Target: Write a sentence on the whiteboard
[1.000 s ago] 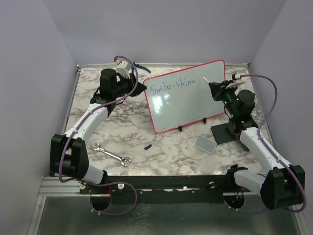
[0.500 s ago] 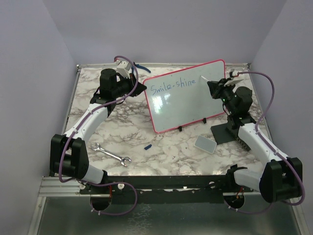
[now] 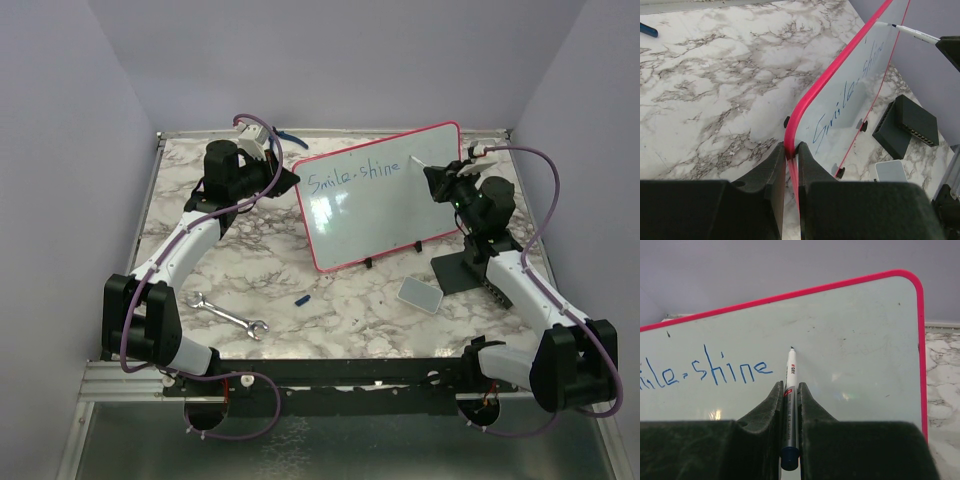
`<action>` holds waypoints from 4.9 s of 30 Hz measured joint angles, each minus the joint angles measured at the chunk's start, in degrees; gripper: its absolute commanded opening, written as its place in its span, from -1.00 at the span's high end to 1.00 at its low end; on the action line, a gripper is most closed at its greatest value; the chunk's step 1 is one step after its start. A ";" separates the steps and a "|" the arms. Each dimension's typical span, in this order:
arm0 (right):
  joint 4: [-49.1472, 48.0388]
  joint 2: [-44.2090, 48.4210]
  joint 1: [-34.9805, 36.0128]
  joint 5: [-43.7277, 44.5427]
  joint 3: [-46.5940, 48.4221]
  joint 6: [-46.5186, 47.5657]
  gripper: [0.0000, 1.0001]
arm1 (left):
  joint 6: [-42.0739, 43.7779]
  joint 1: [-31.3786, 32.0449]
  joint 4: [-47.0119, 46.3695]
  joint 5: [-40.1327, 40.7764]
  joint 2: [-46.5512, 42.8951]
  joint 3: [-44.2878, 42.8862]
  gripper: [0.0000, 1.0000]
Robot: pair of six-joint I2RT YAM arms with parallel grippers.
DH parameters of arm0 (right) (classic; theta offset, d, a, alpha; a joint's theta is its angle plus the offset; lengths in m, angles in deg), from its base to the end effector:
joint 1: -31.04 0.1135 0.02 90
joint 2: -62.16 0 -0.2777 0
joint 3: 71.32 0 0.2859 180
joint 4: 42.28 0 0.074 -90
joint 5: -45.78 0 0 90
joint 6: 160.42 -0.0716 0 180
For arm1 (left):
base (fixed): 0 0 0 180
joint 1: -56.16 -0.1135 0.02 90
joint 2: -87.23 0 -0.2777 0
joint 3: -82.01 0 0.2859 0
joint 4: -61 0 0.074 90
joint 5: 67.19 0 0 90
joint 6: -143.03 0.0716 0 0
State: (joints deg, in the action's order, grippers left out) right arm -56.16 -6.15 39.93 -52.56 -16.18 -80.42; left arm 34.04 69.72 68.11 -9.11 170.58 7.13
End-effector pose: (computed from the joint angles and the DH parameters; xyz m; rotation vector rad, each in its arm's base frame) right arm 0.3349 0.0629 0.3082 -0.1004 1.5674 0.3729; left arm 0.3804 -0.1307 0.3110 0.3144 1.8714 -0.9037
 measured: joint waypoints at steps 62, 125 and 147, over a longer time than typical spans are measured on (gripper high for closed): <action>1.42 0.74 0.00 1.44 -2.78 -0.02 0.99 | 1.33 -0.07 1.20 -0.22 -0.63 0.00 1.00; 1.05 0.61 0.07 3.69 -3.10 -0.46 0.99 | 1.95 -0.07 1.25 -0.37 -0.63 0.00 1.00; 1.99 0.87 0.92 2.67 -3.41 -0.44 0.99 | 1.95 -0.07 1.29 -0.37 -0.63 0.00 1.00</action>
State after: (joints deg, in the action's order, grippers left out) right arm -54.17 -5.28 40.85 -49.89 -19.59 -80.85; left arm 35.99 69.66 69.40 -9.48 169.95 7.13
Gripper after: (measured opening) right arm 0.114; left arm 0.132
